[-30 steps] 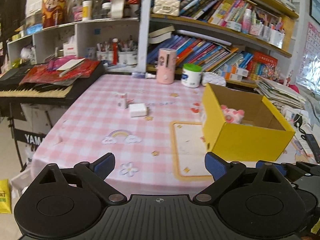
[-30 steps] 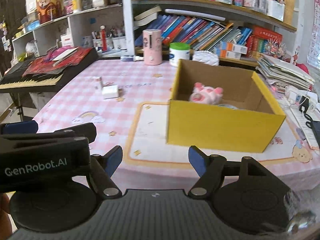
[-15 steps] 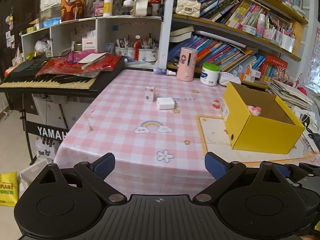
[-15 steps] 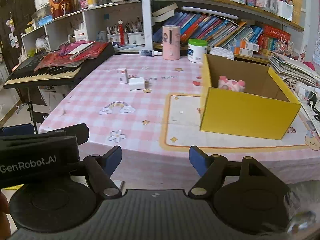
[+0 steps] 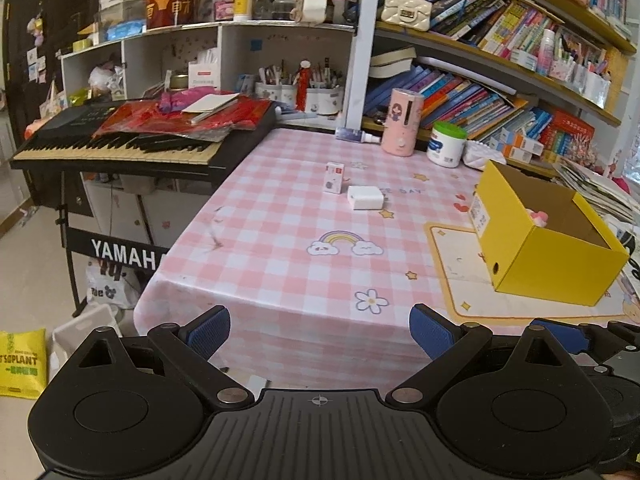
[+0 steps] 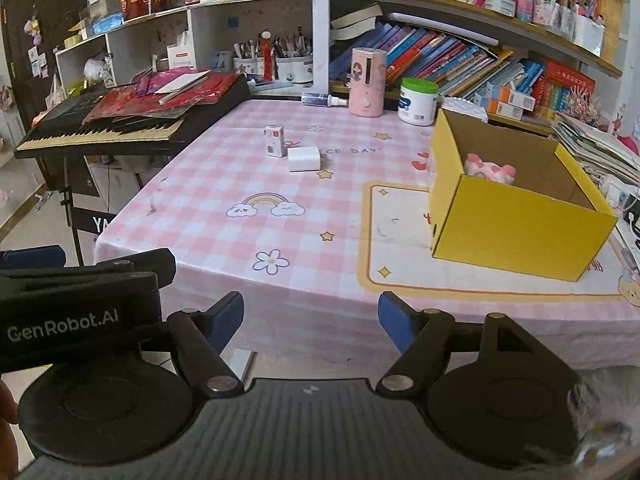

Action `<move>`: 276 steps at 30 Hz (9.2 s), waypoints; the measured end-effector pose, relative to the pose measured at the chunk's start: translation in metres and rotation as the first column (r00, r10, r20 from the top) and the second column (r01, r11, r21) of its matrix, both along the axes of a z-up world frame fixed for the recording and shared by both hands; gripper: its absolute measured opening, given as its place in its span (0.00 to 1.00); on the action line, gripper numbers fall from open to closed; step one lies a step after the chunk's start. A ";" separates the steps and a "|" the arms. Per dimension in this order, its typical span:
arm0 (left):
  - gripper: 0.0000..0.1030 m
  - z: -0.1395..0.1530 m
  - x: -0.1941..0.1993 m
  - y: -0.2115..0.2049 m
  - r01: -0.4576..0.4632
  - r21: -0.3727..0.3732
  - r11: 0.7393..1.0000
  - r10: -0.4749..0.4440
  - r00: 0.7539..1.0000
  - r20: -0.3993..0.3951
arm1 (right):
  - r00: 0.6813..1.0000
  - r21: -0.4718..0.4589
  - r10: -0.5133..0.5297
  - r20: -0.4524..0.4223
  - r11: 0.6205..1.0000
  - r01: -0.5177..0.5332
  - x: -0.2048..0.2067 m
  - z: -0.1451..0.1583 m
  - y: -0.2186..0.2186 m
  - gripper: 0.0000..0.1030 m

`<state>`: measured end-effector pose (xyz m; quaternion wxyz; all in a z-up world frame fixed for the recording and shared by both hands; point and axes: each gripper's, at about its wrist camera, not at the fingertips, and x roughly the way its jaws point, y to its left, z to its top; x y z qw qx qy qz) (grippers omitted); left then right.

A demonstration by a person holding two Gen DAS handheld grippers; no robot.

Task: Organize objects
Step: 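Move the right tool toward the white charger while the left tool approaches the staple box, then grasp the white charger with the right tool while the left tool grasps the staple box, then lift the charger and staple box and carry both toward the yellow box, then lower the charger into the box with the right tool while the left tool lowers the staple box in, then open both tools and withdraw them from the box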

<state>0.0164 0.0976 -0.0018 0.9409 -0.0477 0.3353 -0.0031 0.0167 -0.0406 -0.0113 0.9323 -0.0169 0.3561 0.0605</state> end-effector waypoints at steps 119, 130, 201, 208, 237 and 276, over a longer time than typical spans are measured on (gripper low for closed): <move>0.27 0.012 0.178 -0.001 -0.031 -0.026 0.999 0.031 0.999 -0.012 | 0.989 0.000 0.144 -0.028 0.990 -0.144 0.225 -0.012 -0.014 0.62; 0.28 0.001 0.084 0.004 0.017 -0.047 0.999 -0.019 0.999 -0.038 | 0.994 -0.002 0.102 -0.037 0.995 -0.102 0.128 -0.015 -0.008 0.62; 0.28 0.023 0.134 -0.260 0.429 0.029 0.903 -0.430 0.901 0.060 | 0.959 -0.058 -0.244 0.146 0.965 0.255 0.082 0.017 -0.251 0.62; 0.28 0.017 0.169 -0.291 0.369 0.036 0.929 -0.370 0.929 0.025 | 0.974 -0.096 -0.154 0.167 0.980 0.172 0.129 0.017 -0.280 0.62; 0.59 -0.023 0.225 -0.338 0.232 0.026 0.972 -0.224 0.958 -0.177 | 0.986 -0.083 0.134 -0.099 0.986 -0.142 0.224 -0.035 -0.305 0.63; 1.00 0.019 0.037 -0.166 -0.014 0.060 0.998 0.012 0.999 0.045 | 0.993 0.022 -0.080 0.081 0.997 0.078 0.044 0.016 -0.155 0.88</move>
